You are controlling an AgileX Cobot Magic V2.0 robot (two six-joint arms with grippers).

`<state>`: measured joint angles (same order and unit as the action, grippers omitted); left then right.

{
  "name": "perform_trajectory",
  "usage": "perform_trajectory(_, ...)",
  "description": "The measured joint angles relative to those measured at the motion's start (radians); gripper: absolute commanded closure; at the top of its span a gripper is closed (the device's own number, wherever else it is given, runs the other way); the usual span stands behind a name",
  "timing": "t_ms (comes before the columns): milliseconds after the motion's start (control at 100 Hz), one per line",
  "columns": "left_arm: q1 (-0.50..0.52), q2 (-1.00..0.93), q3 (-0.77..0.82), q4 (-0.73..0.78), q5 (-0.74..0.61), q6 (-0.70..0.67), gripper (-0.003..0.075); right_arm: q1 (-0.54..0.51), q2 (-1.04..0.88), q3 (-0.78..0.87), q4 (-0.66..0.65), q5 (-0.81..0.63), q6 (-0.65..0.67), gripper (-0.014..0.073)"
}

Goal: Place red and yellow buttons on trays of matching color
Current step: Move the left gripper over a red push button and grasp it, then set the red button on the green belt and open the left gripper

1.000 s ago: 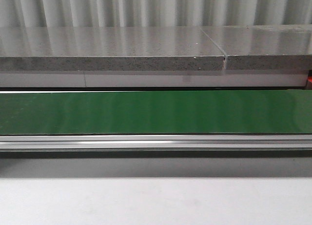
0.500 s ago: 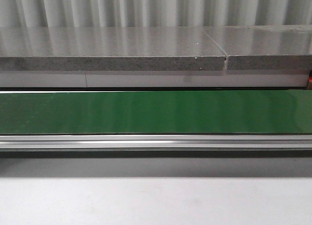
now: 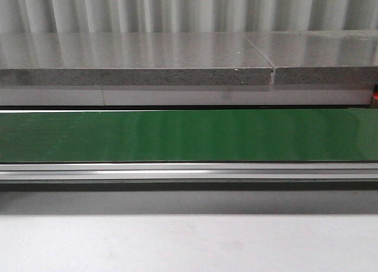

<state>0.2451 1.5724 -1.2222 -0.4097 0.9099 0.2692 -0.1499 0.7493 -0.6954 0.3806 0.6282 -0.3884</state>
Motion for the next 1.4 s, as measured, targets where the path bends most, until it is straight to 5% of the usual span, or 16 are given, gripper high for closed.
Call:
perform_trajectory(520, -0.008, 0.0, 0.105, 0.02, -0.07, 0.006, 0.072, 0.0, 0.0, 0.0, 0.0, 0.002, 0.0, 0.0662)
perform_trajectory(640, -0.008, 0.0, 0.111, 0.009, -0.073, 0.006, 0.0585, 0.0, 0.0, 0.0, 0.0, 0.002, 0.0, 0.0662)
perform_trajectory(810, -0.008, 0.0, 0.111, 0.011, -0.061, 0.013, 0.0202, 0.0, 0.0, 0.0, 0.0, 0.002, 0.0, 0.0662)
perform_trajectory(910, -0.008, 0.0, 0.116, 0.015, -0.054, 0.025, 0.0043, 0.0, 0.0, 0.0, 0.0, 0.002, 0.0, 0.0662)
perform_trajectory(1400, -0.008, -0.102, 0.116, -0.084, -0.022, 0.084, 0.0031, 0.0, 0.0, 0.0, 0.0, 0.002, 0.0, 0.0662)
